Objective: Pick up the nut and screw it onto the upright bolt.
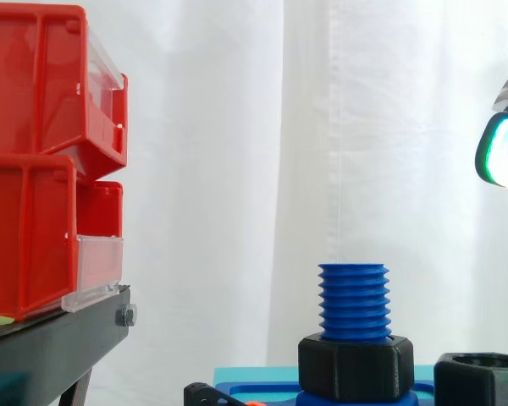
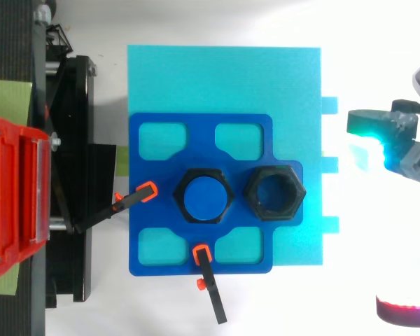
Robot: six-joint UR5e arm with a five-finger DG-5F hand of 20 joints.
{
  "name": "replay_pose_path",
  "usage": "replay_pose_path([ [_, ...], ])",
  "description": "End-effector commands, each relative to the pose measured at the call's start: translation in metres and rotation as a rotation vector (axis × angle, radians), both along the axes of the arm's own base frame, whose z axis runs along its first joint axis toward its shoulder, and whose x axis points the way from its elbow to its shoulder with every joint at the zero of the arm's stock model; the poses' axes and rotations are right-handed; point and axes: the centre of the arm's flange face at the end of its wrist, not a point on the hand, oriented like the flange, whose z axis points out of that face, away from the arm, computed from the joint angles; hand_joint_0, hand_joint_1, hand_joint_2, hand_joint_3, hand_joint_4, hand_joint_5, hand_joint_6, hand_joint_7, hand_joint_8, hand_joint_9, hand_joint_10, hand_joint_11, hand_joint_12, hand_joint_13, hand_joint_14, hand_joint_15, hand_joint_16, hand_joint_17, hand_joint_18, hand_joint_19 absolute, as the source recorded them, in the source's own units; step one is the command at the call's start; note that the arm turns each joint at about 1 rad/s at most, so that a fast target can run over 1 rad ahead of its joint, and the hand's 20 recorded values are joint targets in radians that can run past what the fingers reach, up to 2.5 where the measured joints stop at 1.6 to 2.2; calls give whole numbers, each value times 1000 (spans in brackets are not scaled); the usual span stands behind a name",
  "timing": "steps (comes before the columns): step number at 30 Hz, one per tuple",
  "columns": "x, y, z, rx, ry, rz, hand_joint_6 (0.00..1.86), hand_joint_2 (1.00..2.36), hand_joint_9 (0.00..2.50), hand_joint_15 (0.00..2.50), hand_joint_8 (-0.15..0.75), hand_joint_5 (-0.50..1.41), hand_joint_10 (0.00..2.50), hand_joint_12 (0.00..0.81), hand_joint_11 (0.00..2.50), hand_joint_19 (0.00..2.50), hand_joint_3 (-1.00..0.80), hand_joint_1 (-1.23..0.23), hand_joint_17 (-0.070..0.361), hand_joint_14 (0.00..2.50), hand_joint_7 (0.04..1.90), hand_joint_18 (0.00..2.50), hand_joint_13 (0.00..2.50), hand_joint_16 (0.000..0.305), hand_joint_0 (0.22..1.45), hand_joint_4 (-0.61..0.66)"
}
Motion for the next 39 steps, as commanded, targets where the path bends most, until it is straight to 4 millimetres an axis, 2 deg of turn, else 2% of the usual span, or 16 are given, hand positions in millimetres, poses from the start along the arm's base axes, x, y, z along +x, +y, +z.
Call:
replay_pose_path([
  [1,0,2,-3,-11,7,-2,502,1000,197,0,287,-256,0,395,0,0,-500,-410,130,0,737,0,23,58,441,216],
  [2,4,4,-14,-28,30,-6,502,1000,199,0,287,-256,0,395,0,0,-500,-411,130,0,735,0,23,58,440,216],
  [4,7,6,-26,-55,53,-17,502,1000,199,0,287,-256,0,394,0,0,-500,-410,130,0,737,0,23,58,439,217],
  [17,20,5,-42,-47,26,-30,502,1000,195,0,292,-257,0,403,0,0,-500,-435,134,0,737,0,31,59,425,224],
  [25,37,1,-83,-62,47,-39,502,1000,196,0,295,-258,0,408,0,0,-500,-487,135,0,739,0,38,60,417,229],
  [28,42,-2,-83,-45,17,-51,502,1000,195,0,308,-269,0,424,0,0,-500,-571,142,0,746,0,47,63,380,229],
  [32,48,-2,-79,-47,-21,-46,502,1000,81,0,300,-300,0,439,0,0,-500,-606,151,0,749,0,0,67,332,211],
  [35,52,-4,-93,-89,9,-47,502,1000,47,0,298,-300,0,447,0,0,-500,-625,157,0,730,0,0,70,313,200],
  [39,52,-5,-93,-91,13,-47,502,1000,23,0,296,-300,0,450,0,0,-500,-626,160,0,723,0,0,71,305,200],
])
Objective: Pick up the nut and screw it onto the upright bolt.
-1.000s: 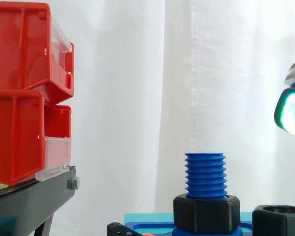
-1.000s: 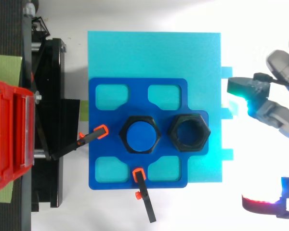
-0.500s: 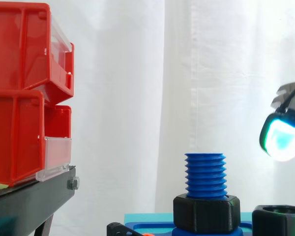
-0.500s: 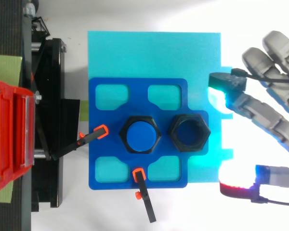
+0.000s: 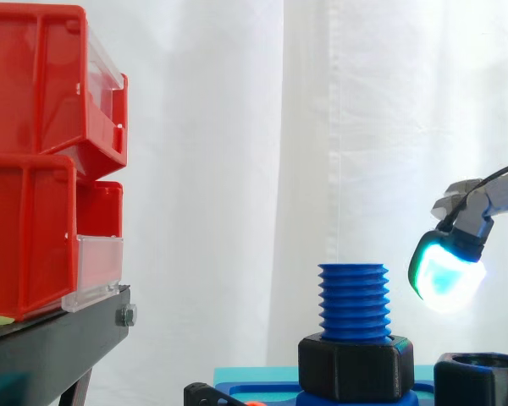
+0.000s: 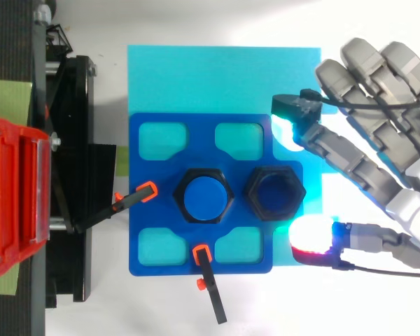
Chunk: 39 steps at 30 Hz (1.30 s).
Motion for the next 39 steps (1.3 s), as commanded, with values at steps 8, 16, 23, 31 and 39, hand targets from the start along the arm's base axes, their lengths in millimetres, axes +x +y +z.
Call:
replay_pose_path([
  [8,2,-5,-3,-10,10,15,502,1000,0,0,297,-300,0,454,0,0,-500,-594,167,0,706,0,0,74,283,190],
  [16,3,-1,-1,-3,-5,24,502,1000,0,0,301,-300,0,455,0,0,-500,-544,167,0,703,0,0,74,285,195],
  [23,5,1,1,36,-39,23,502,1000,0,0,301,-300,0,453,0,0,-500,-530,166,0,706,0,0,74,293,197],
  [31,3,-1,0,94,-60,2,502,1000,0,0,302,-300,0,451,0,0,-500,-488,163,0,705,0,0,73,302,200],
  [39,-1,-3,-3,96,-35,0,502,1000,0,0,298,-300,0,446,0,0,-500,-478,161,0,708,0,0,71,314,200],
])
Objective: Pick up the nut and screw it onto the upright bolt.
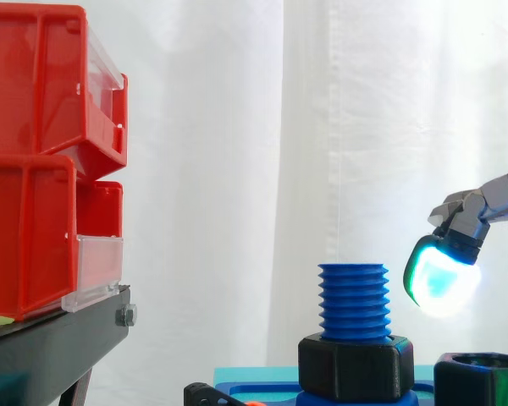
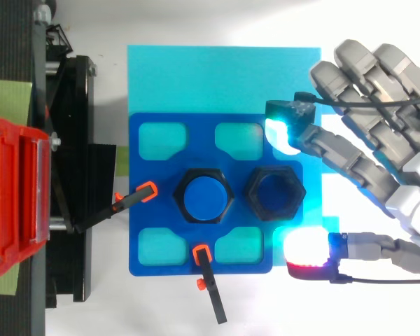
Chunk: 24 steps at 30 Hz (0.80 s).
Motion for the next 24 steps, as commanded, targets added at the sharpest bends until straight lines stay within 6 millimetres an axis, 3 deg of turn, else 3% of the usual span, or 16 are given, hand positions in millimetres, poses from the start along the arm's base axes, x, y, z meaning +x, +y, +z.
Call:
replay_pose_path([
  [1,-2,-1,-2,-1,16,-1,502,1000,0,0,299,-300,0,446,0,0,-500,-477,161,0,707,0,0,72,314,201],
  [16,-4,-1,-3,32,10,0,502,1000,0,0,300,-300,0,443,0,0,-500,-469,159,0,713,0,0,71,319,208],
  [20,0,-2,-26,34,35,-6,502,1000,5,0,302,-300,0,441,0,0,-500,-465,159,0,713,0,0,70,321,210],
  [24,0,-2,-26,66,24,-4,502,1000,7,0,301,-300,0,440,0,0,-500,-459,158,0,713,0,0,70,323,211],
])
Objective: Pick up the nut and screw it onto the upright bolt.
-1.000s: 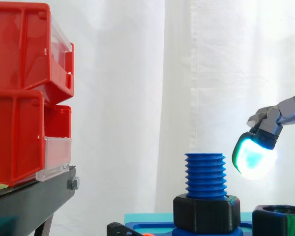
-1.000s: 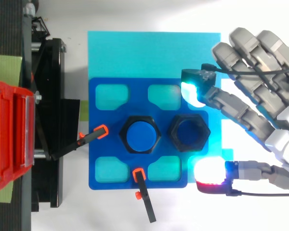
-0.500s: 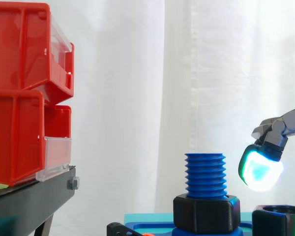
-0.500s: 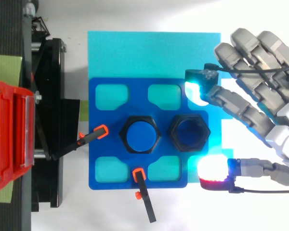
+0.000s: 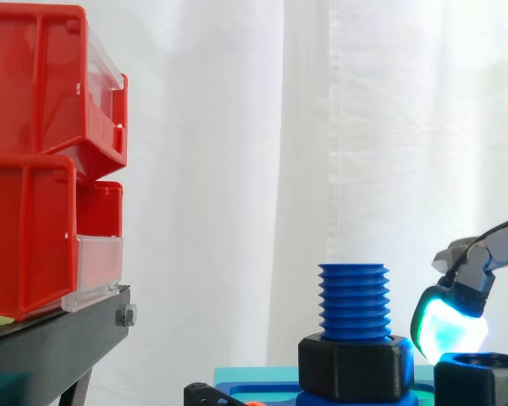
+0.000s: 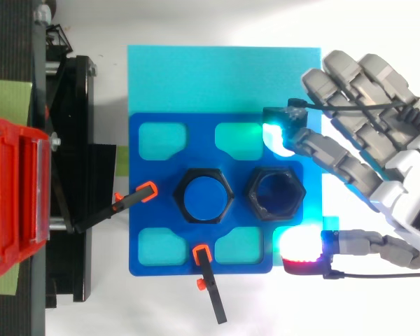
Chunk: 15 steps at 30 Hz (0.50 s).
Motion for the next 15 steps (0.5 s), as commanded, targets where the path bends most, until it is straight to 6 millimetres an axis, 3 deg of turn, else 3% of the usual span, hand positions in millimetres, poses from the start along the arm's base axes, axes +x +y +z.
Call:
replay_pose_path([
  [1,1,-2,-2,18,-3,-2,502,1000,7,0,301,-300,0,440,0,0,-500,-458,158,0,716,0,0,70,323,211],
  [10,1,0,-2,19,-5,-2,502,1000,12,0,297,-300,0,434,0,0,-500,-457,156,0,723,0,0,69,335,212],
  [15,1,0,-2,18,-5,0,502,1000,132,0,306,-275,0,422,0,0,-500,-487,146,0,773,0,35,65,370,243],
])
